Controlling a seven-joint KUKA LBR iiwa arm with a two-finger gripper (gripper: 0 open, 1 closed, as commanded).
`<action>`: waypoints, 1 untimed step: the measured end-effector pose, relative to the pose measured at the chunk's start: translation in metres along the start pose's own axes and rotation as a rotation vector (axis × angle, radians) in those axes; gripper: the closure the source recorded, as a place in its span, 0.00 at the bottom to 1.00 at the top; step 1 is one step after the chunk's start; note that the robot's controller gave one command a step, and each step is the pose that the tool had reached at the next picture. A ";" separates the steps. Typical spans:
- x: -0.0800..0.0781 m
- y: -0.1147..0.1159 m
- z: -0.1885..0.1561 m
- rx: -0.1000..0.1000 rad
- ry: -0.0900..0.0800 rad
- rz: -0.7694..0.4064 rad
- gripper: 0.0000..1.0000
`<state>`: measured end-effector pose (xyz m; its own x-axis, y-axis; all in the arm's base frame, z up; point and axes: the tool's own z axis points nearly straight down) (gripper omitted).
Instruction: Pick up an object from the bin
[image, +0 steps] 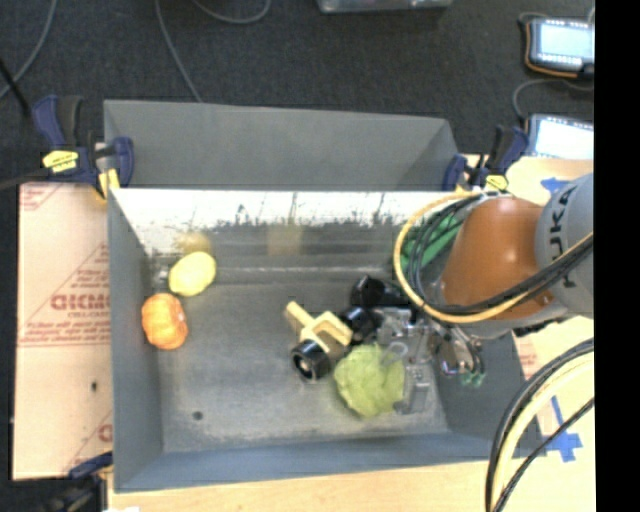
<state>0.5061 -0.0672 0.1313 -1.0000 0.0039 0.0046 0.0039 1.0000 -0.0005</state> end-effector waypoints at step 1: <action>-0.001 0.000 -0.004 0.001 -0.007 -0.002 0.00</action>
Offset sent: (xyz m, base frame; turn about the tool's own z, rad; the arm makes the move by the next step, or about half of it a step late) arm -0.0071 0.0389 -0.0594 0.0222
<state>0.5074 -0.0671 0.1356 -1.0000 0.0020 -0.0023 0.0020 1.0000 -0.0014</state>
